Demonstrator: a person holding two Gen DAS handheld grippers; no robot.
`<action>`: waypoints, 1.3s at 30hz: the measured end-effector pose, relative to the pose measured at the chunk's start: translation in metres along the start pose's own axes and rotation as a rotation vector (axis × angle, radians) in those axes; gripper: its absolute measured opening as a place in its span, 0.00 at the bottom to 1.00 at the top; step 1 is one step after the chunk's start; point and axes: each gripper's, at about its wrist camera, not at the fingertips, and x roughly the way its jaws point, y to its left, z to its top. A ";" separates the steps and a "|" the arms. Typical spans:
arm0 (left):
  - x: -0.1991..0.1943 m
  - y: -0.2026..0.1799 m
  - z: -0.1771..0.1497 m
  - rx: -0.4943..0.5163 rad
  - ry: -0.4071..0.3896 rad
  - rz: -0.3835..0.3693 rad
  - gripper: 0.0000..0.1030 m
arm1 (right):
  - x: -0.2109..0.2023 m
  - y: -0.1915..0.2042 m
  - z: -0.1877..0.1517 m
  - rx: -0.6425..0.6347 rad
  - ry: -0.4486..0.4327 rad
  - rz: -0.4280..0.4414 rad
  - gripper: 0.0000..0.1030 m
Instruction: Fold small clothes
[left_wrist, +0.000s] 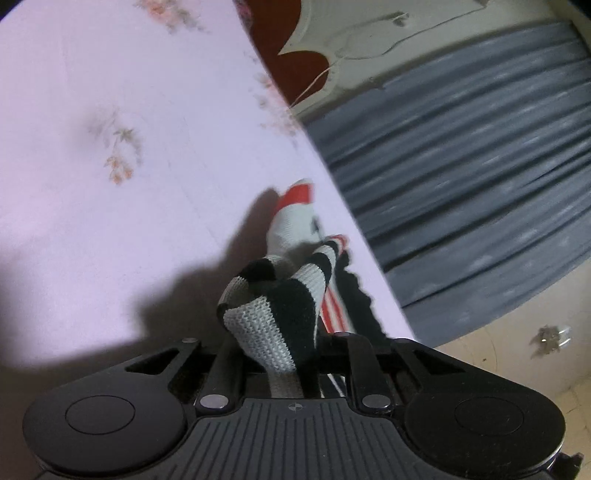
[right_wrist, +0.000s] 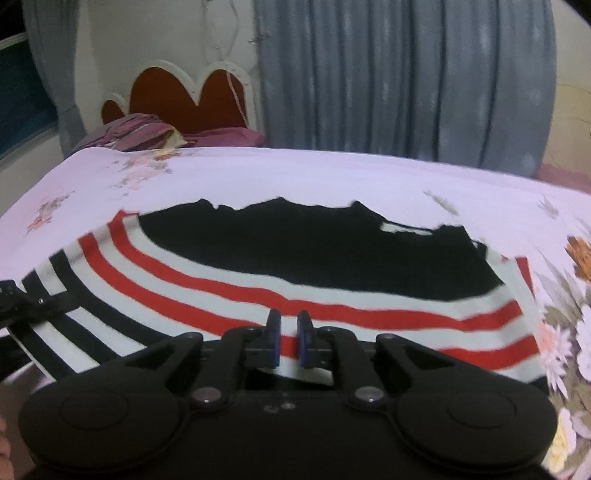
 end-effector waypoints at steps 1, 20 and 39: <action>0.006 0.008 -0.001 -0.027 0.020 0.023 0.15 | 0.012 0.001 -0.003 -0.023 0.058 -0.021 0.04; -0.005 -0.047 0.008 0.137 -0.008 -0.053 0.15 | 0.024 -0.007 -0.008 -0.047 0.094 0.004 0.02; 0.055 -0.270 -0.156 0.876 0.292 0.043 0.24 | -0.063 -0.203 -0.021 0.413 -0.078 0.122 0.23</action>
